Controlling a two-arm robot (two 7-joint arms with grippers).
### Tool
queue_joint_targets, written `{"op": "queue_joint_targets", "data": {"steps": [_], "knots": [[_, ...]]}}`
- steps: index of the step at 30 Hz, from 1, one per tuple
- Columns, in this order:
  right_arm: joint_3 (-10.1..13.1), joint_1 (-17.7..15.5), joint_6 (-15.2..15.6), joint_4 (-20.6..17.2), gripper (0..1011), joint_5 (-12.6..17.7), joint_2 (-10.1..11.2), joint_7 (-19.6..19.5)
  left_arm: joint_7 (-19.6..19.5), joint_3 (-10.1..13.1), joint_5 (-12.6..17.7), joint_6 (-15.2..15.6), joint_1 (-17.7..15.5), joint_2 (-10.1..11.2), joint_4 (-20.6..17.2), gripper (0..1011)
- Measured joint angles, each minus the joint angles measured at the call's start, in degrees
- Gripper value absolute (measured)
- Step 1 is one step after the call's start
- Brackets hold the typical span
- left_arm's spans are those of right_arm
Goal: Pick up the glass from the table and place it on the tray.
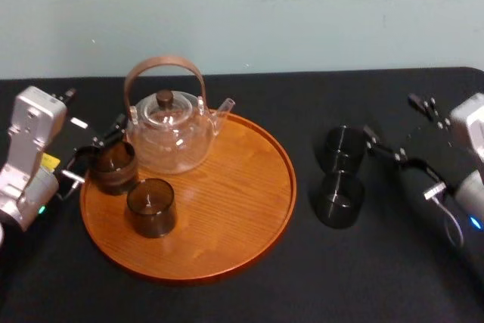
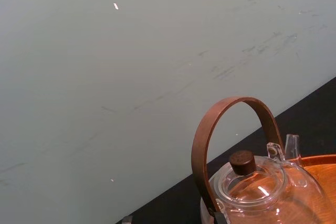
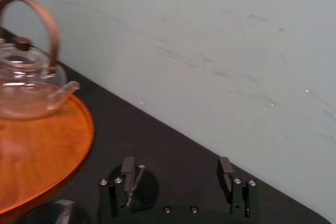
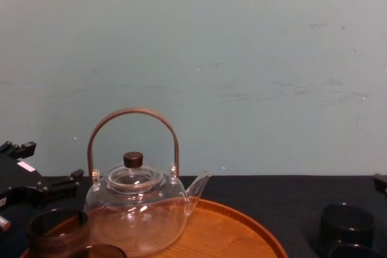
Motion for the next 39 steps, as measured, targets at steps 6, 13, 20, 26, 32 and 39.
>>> {"op": "queue_joint_targets", "data": {"steps": [6,13,20,26,32,39], "knots": [[2.1,-6.7,0.0,-6.9,1002,0.1,3.1,-0.1,0.0,0.0,0.0,0.0,0.0,0.0,0.0,1001],[3.9,-14.0,-0.9,-12.6,1002,0.9,5.1,0.1,0.0,0.0,0.0,0.0,0.0,0.0,0.0,1002],[4.4,-16.9,-0.7,-14.3,1002,2.4,5.1,1.7,0.0,0.0,0.0,0.0,0.0,0.0,0.0,1001],[4.7,-17.7,0.8,-14.0,1002,5.6,3.9,4.7,0.0,0.0,0.0,0.0,0.0,0.0,0.0,1002],[5.0,-17.4,2.6,-13.2,1002,8.6,2.7,7.8,0.0,0.0,0.0,0.0,0.0,0.0,0.0,1001],[5.5,-17.3,4.2,-12.4,1002,9.3,1.5,8.8,0.0,0.0,0.0,0.0,0.0,0.0,0.0,1001]]}}
